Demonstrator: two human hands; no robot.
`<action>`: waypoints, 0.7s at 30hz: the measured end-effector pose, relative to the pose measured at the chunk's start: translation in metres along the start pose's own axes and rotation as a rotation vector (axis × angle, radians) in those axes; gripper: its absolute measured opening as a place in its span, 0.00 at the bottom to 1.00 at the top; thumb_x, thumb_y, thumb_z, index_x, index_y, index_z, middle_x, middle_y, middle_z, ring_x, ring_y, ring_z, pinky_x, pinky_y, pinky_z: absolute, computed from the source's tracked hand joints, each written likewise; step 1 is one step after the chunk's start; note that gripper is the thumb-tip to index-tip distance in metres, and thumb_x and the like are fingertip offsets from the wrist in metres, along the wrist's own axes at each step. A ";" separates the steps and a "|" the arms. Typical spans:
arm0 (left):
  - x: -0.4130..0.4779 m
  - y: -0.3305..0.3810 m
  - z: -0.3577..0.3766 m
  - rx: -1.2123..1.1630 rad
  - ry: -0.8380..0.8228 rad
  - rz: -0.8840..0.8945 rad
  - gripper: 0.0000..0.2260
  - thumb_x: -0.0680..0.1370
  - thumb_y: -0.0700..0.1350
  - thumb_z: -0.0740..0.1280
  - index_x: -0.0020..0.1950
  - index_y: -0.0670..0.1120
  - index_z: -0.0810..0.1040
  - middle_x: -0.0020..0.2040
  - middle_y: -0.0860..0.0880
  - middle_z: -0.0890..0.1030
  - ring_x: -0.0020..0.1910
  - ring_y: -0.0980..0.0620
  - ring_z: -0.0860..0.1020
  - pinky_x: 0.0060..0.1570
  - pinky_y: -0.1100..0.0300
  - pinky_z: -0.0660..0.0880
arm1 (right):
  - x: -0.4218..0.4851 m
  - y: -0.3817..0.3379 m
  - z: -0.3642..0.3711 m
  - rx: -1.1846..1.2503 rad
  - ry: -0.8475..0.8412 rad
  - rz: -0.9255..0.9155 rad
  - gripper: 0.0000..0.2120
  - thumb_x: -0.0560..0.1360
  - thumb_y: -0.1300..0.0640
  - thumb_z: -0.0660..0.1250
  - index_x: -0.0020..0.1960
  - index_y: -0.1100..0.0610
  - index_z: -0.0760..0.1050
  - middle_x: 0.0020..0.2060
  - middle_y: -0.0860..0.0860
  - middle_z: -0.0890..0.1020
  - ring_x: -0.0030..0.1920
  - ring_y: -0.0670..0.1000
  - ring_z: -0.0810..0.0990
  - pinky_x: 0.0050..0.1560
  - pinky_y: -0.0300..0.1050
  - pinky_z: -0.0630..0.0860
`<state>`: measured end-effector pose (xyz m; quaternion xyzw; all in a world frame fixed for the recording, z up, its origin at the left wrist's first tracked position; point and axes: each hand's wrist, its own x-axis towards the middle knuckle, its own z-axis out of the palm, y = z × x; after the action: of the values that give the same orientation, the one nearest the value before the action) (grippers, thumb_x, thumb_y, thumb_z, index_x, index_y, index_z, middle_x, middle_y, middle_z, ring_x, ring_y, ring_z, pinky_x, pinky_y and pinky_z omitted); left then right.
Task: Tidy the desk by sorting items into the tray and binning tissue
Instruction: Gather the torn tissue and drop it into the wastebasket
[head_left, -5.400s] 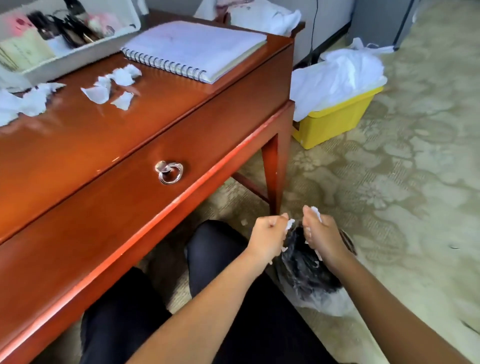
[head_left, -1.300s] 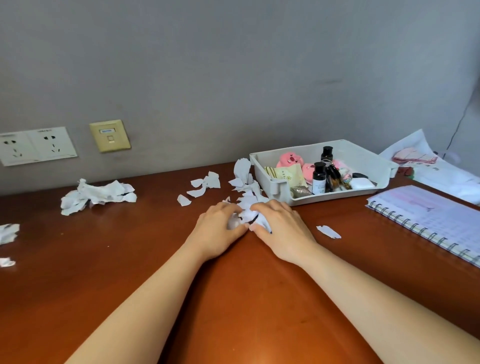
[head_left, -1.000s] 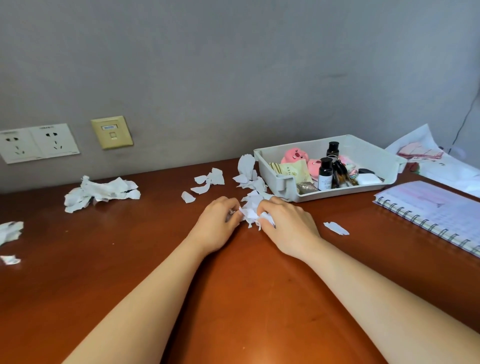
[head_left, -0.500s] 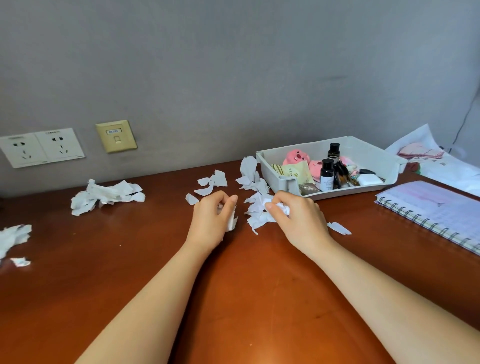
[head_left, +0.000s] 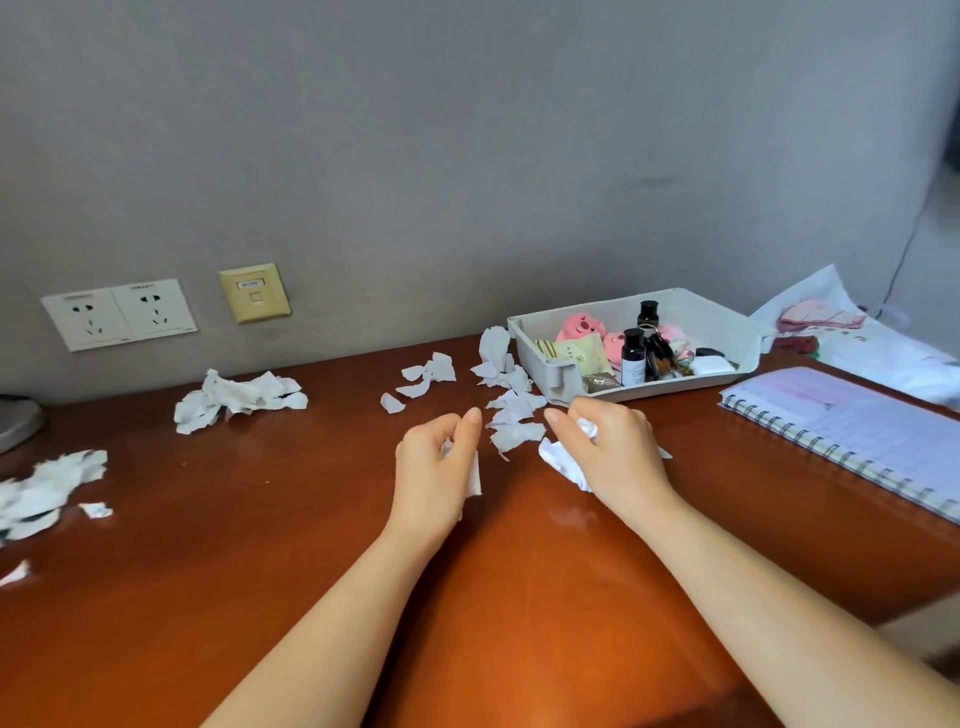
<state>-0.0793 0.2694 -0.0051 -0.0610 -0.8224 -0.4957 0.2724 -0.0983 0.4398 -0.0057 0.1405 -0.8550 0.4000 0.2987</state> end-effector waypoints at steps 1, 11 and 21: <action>-0.007 0.006 -0.001 -0.024 0.003 -0.004 0.23 0.80 0.49 0.60 0.27 0.45 0.61 0.26 0.49 0.62 0.28 0.54 0.60 0.37 0.55 0.65 | -0.005 -0.003 -0.005 0.026 0.018 -0.013 0.26 0.76 0.54 0.67 0.25 0.48 0.56 0.20 0.46 0.60 0.26 0.48 0.60 0.30 0.45 0.59; -0.081 0.060 -0.011 -0.172 0.096 -0.080 0.21 0.81 0.47 0.58 0.29 0.44 0.60 0.22 0.55 0.58 0.22 0.57 0.58 0.36 0.69 0.63 | -0.063 -0.015 -0.049 0.374 0.038 0.040 0.25 0.75 0.50 0.64 0.23 0.49 0.58 0.20 0.47 0.63 0.25 0.46 0.62 0.30 0.40 0.59; -0.132 0.116 -0.002 -0.118 -0.120 0.052 0.21 0.80 0.47 0.60 0.28 0.43 0.64 0.21 0.55 0.62 0.24 0.57 0.64 0.33 0.74 0.69 | -0.134 -0.024 -0.103 0.437 -0.037 -0.004 0.22 0.72 0.42 0.61 0.25 0.49 0.57 0.19 0.47 0.60 0.22 0.45 0.61 0.26 0.34 0.59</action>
<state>0.0760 0.3486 0.0187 -0.1280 -0.8048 -0.5313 0.2313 0.0592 0.5033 -0.0229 0.2107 -0.7531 0.5725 0.2464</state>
